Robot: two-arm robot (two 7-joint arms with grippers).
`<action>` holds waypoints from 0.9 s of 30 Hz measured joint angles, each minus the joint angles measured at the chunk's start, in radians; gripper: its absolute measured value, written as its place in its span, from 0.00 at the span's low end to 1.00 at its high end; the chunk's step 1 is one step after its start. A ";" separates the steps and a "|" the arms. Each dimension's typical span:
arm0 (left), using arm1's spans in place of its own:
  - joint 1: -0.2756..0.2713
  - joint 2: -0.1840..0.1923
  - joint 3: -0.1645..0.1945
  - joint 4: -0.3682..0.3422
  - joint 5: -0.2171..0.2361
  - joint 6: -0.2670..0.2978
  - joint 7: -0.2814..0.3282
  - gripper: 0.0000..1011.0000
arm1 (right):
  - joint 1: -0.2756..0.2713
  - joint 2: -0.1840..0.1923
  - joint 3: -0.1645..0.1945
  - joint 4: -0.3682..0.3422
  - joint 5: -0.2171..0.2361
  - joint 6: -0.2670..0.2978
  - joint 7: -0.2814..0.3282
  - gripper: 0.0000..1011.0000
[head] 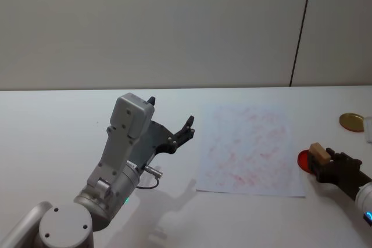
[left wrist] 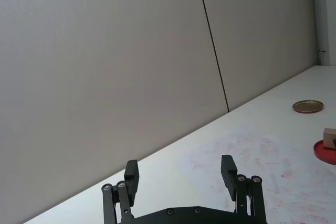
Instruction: Use the one hand to pick up the stamp and affix it onto the A4 paper.
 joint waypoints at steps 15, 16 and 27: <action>0.000 0.000 0.000 0.000 0.000 0.000 0.000 0.98 | 0.003 0.000 0.002 0.006 -0.007 -0.027 0.005 0.22; 0.000 0.000 0.000 0.000 0.000 0.000 0.000 0.98 | 0.003 0.000 0.003 0.003 -0.007 -0.037 0.006 0.22; 0.000 0.000 0.000 0.000 0.000 0.000 0.000 0.98 | 0.000 -0.009 -0.004 -0.043 -0.005 -0.107 0.033 0.22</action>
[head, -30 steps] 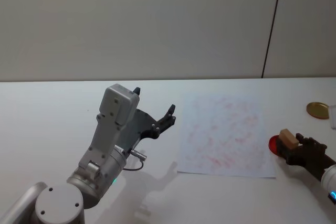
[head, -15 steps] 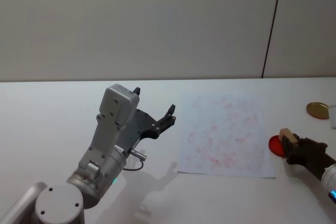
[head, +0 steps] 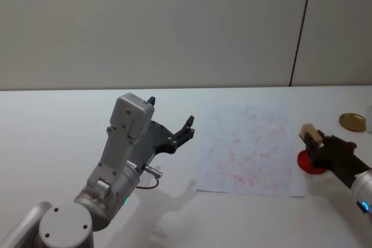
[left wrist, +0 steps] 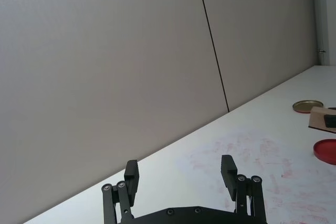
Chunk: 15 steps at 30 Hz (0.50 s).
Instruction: Use the one hand to pick up the stamp and affix it onto the A4 paper.
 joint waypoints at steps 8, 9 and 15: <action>0.000 0.000 0.000 0.000 0.000 0.000 0.000 0.98 | 0.022 -0.034 -0.029 -0.020 -0.007 -0.011 0.030 0.22; 0.000 0.000 0.000 0.000 0.000 0.000 0.000 0.98 | 0.025 -0.038 -0.032 -0.020 -0.008 -0.009 0.033 0.22; 0.000 0.000 0.000 0.000 0.000 0.000 0.000 0.98 | 0.060 -0.080 -0.063 0.001 -0.025 0.013 0.045 0.22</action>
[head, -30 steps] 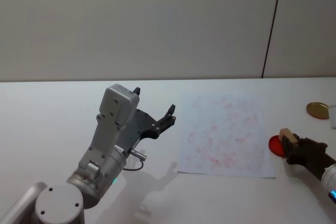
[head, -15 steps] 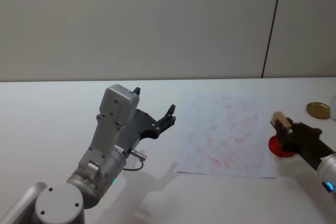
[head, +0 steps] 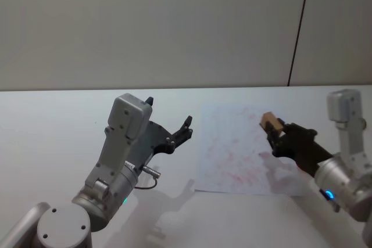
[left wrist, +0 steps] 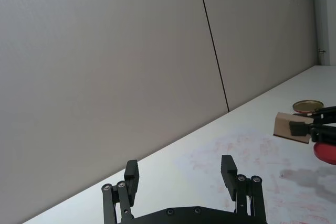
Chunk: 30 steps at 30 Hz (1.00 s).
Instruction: Use the one hand to pick up the stamp and affix it onto the A4 paper.
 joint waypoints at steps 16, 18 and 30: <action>0.000 0.000 0.000 0.000 0.000 0.000 0.000 0.98 | 0.076 -0.070 -0.053 0.110 -0.102 0.017 -0.008 0.22; 0.000 0.000 0.000 0.000 0.000 0.000 0.000 0.98 | 0.086 -0.077 -0.058 0.128 -0.117 0.018 -0.011 0.22; 0.000 0.000 0.000 0.000 0.000 0.000 0.000 0.98 | 0.120 -0.099 -0.072 0.201 -0.180 0.033 -0.019 0.22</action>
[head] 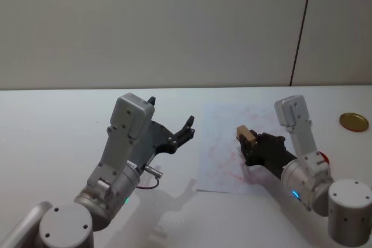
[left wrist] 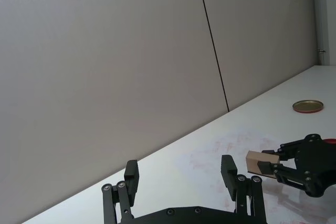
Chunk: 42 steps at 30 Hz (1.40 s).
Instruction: Use the one hand to pick up the stamp and affix it onto the A4 paper.
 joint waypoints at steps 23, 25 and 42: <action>0.000 0.000 0.000 0.000 0.000 0.000 0.000 0.98 | 0.024 -0.007 0.003 0.069 -0.024 0.044 0.004 0.22; 0.000 0.000 0.000 0.000 0.000 0.000 0.000 0.98 | 0.025 -0.007 0.004 0.071 -0.023 0.046 0.004 0.22; 0.000 0.000 0.000 0.000 0.000 0.000 0.000 0.98 | 0.022 -0.005 0.015 0.069 0.013 0.071 -0.002 0.22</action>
